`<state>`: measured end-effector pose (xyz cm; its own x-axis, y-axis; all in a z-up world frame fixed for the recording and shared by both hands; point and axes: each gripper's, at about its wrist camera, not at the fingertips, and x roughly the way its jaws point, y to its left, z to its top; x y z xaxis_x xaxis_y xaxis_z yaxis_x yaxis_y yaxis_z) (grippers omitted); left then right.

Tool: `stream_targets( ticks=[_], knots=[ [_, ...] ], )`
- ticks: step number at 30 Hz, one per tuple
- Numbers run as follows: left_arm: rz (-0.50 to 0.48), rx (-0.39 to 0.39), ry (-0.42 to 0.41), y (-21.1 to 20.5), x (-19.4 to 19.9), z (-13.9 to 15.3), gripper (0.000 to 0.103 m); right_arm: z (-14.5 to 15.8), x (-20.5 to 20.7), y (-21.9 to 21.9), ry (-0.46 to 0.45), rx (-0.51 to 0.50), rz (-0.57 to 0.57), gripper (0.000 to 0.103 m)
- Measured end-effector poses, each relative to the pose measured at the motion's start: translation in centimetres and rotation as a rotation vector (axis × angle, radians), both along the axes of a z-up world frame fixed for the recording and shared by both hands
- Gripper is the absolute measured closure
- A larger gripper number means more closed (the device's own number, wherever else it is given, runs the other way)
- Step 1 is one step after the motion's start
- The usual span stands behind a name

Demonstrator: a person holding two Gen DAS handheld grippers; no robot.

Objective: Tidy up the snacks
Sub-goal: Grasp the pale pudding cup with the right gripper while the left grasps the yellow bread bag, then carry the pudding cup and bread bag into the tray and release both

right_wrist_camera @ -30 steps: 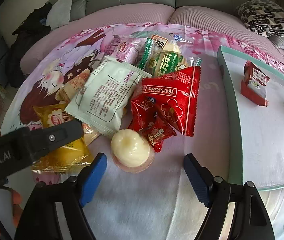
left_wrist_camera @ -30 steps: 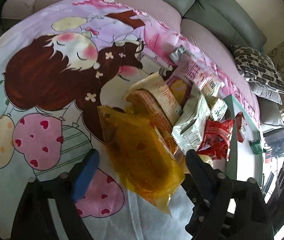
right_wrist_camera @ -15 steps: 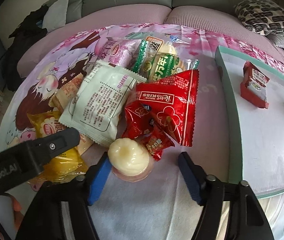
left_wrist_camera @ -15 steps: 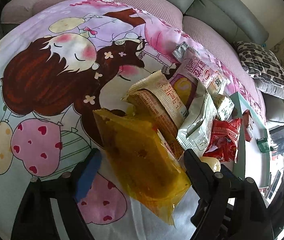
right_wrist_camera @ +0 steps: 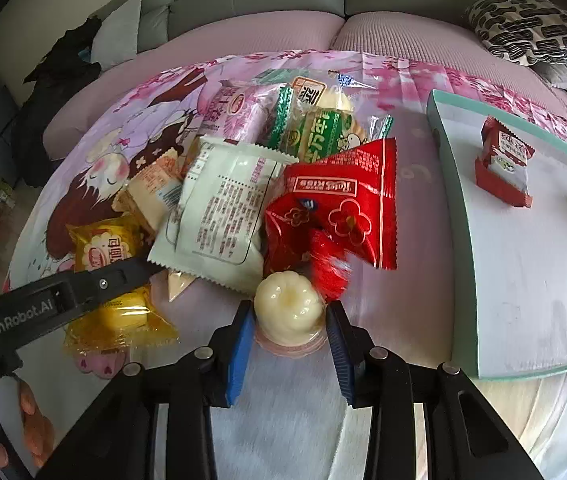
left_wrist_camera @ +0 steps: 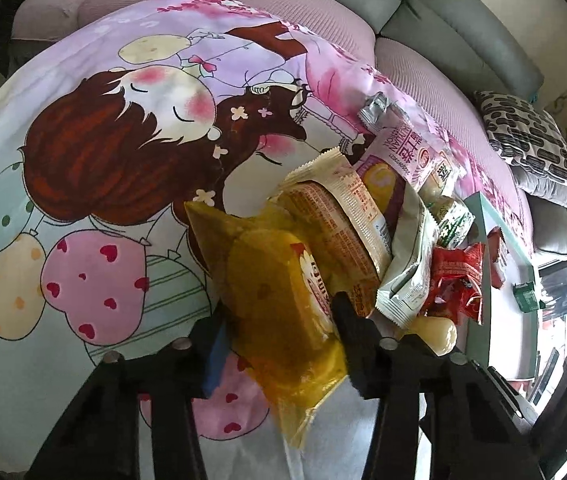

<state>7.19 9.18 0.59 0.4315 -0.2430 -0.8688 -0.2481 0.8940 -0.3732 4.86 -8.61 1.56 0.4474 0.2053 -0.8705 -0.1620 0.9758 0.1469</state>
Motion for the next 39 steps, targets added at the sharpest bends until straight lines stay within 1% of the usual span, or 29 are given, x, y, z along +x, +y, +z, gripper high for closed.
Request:
stream_targets(
  ticks=[11, 19, 23, 31, 39],
  knots=[
    [0.021, 0.017, 0.005, 0.7, -2.7, 1.4, 0.055, 1.5, -2.2, -1.2, -0.03, 0.035, -0.01, 0.064],
    [0.032, 0.034, -0.032, 0.6, -4.3, 3.6, 0.056, 3.2, -3.7, -2.6, -0.058, 0.051, -0.025, 0.064],
    [0.026, 0.046, -0.057, 0.1, -4.5, 5.0, 0.056, 4.2, -4.2, -3.7, -0.085, 0.065, -0.037, 0.064],
    [-0.022, 0.078, -0.098, -3.3, -4.0, 7.6, 0.056, 5.4, -4.5, -6.5, -0.12, 0.083, -0.069, 0.064],
    [-0.119, 0.108, -0.127, -8.3, -2.7, 9.1, 0.056, 6.2, -4.2, -11.2, -0.15, 0.083, -0.138, 0.064]
  ],
)
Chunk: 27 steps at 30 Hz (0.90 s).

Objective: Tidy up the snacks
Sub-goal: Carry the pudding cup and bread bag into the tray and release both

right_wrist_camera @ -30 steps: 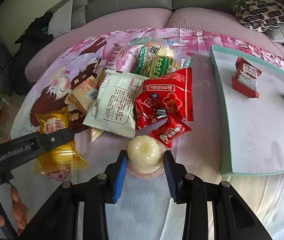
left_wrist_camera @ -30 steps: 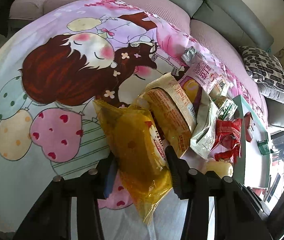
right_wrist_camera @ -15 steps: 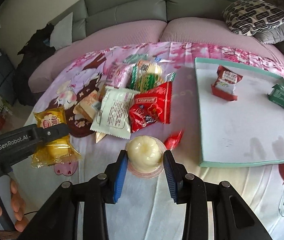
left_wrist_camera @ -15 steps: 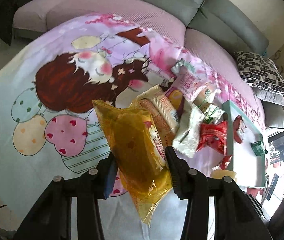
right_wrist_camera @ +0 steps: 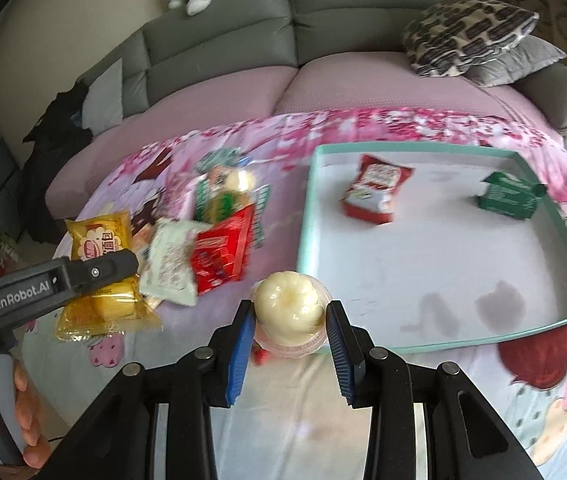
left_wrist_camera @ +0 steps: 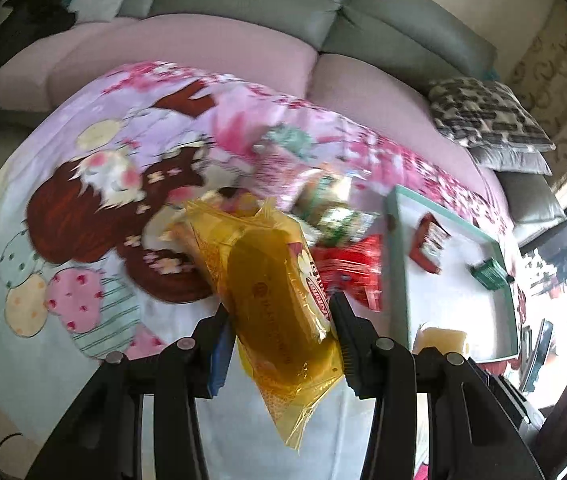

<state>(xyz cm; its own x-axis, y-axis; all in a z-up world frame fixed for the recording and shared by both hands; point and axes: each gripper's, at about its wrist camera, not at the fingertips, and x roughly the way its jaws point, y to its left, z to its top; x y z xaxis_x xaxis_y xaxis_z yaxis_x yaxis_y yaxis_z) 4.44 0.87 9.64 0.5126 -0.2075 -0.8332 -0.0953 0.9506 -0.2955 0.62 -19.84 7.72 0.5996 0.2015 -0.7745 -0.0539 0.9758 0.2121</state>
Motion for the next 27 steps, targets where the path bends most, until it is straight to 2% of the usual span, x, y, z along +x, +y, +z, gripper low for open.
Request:
stream_targets(
  ticks=[11, 20, 27],
  knots=[
    [-0.208, 0.041, -0.038, -9.7, 1.7, 1.1, 0.056, 0.6, 0.4, -8.9, -0.021, -0.033, -0.157, 0.064],
    [-0.365, 0.075, -0.032, -17.2, 3.5, 0.1, 0.055, -0.4, 0.8, -15.6, 0.007, -0.079, -0.276, 0.064],
    [-0.44, 0.097, -0.013, -21.2, 5.5, -1.5, 0.055, -1.5, 2.3, -18.3, 0.033, -0.096, -0.309, 0.064]
  ],
)
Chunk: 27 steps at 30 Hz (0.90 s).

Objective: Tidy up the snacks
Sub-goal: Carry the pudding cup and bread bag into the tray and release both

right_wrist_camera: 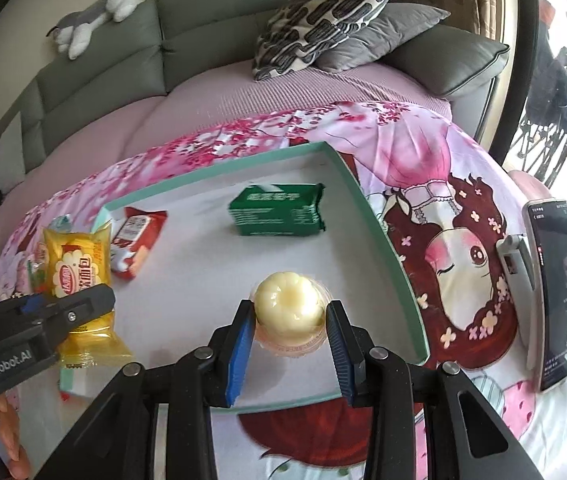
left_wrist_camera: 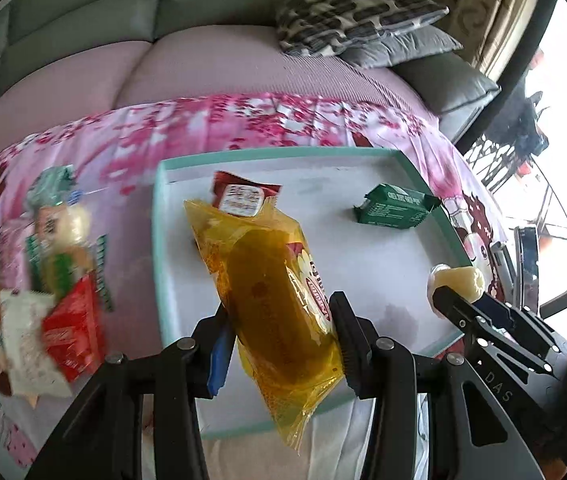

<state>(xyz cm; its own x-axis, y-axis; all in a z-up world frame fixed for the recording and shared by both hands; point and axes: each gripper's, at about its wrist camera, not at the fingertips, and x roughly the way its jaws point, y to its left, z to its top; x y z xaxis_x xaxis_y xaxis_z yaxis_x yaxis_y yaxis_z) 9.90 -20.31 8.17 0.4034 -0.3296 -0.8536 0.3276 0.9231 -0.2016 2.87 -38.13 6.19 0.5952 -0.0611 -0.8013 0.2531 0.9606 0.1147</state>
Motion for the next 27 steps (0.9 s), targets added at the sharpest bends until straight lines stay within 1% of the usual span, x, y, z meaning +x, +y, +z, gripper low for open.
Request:
stream_targets(
  ticks=[8, 13, 17, 18, 20, 21, 22, 25, 27],
  knots=[
    [-0.031, 0.034, 0.026, -2.7, 2.3, -1.8, 0.055, -1.0, 2.1, -1.1, 0.025, -0.012, -0.011, 0.064],
    [-0.041, 0.048, 0.038, -3.3, 3.5, -2.4, 0.055, -1.3, 3.1, -1.4, 0.041, -0.016, -0.016, 0.064],
    [-0.04, 0.057, 0.029, -3.3, 4.1, -2.5, 0.055, -1.5, 3.7, -1.4, 0.05, -0.02, -0.02, 0.064],
    [-0.038, 0.057, 0.029, -3.3, 4.2, -2.6, 0.054, -1.5, 3.8, -1.5, 0.052, -0.02, -0.022, 0.064],
    [-0.039, 0.052, 0.025, -3.2, 4.6, -2.5, 0.042, -1.5, 4.0, -1.5, 0.057, -0.024, -0.026, 0.063],
    [-0.04, 0.049, 0.019, -3.1, 4.6, -2.3, 0.031, -1.5, 4.0, -1.5, 0.059, -0.026, -0.03, 0.063],
    [-0.041, 0.048, 0.012, -3.1, 4.6, -2.2, 0.025, -1.5, 4.0, -1.5, 0.062, -0.028, -0.035, 0.063],
    [-0.029, 0.048, -0.011, -2.6, 4.6, -1.7, 0.025, -1.6, 4.0, -1.5, 0.07, -0.03, -0.046, 0.062],
    [-0.013, 0.042, -0.022, -2.0, 4.5, -1.3, 0.024, -1.3, 3.8, -1.4, 0.064, -0.035, -0.051, 0.049]
  ],
)
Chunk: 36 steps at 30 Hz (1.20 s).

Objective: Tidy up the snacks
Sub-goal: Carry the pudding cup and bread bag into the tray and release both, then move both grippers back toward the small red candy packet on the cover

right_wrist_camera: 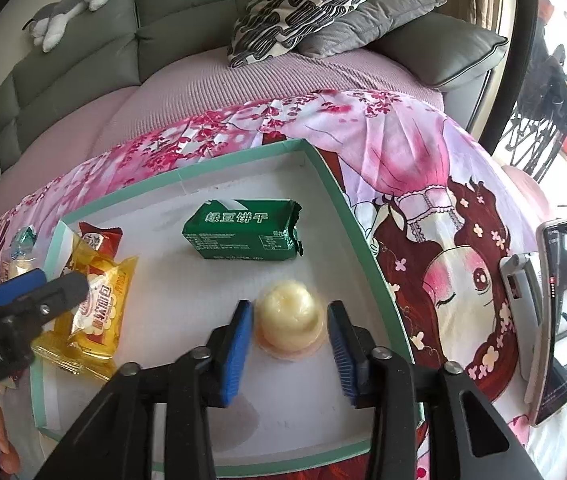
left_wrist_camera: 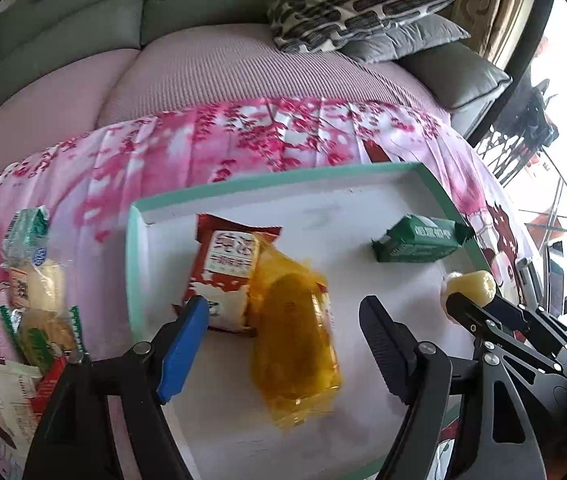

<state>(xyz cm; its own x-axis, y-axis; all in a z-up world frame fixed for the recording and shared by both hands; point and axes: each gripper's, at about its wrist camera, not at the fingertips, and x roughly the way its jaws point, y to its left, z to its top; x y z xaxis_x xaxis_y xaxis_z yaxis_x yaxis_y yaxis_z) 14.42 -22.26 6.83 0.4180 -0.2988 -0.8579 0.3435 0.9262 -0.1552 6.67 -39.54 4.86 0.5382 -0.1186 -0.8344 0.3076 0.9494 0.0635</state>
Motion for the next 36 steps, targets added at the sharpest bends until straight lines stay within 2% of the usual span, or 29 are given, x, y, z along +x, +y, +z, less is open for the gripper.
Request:
stream_targets(
  ticks=[1, 2, 3, 4, 9, 10, 11, 13, 14, 22, 36],
  knots=[
    [0.007, -0.002, -0.005, 0.3, 0.0, 0.1, 0.023, 0.1, -0.2, 0.1, -0.004, -0.001, -0.001, 0.037],
    [0.015, -0.001, -0.011, 0.6, -0.1, 0.2, 0.021, 0.3, -0.4, 0.1, -0.009, -0.001, -0.005, 0.035],
    [0.025, 0.0, -0.02, 1.0, -0.2, 0.4, 0.013, 0.4, -0.5, 0.2, -0.01, -0.003, -0.006, 0.035],
    [0.032, 0.0, -0.028, 1.2, -0.3, 0.6, 0.011, 0.5, -0.7, 0.4, -0.009, -0.004, -0.006, 0.035],
    [0.069, 0.018, -0.065, 2.8, -1.2, 1.5, 0.011, 1.1, -1.8, 1.3, -0.008, 0.0, -0.002, 0.033],
    [0.079, 0.024, -0.08, 3.3, -1.5, 1.7, 0.01, 1.2, -2.1, 1.6, -0.01, 0.002, 0.003, 0.027],
    [0.087, 0.029, -0.092, 3.7, -1.7, 1.9, 0.009, 1.3, -2.4, 2.0, -0.016, 0.005, 0.009, 0.017],
    [0.109, 0.04, -0.12, 4.8, -2.4, 2.3, 0.003, 1.4, -2.9, 2.6, -0.024, 0.011, 0.013, 0.003],
    [0.118, 0.045, -0.128, 5.2, -2.7, 2.4, 0.003, 1.4, -3.2, 3.0, -0.025, 0.013, 0.014, 0.0],
    [0.236, 0.085, -0.18, 10.6, -5.3, 3.0, 0.003, 1.4, -5.0, 6.1, -0.021, 0.036, 0.042, 0.0],
    [0.368, 0.049, -0.177, 18.4, -9.7, 4.4, 0.003, 2.9, -7.5, 12.4, -0.025, 0.044, 0.127, 0.0]
  ],
)
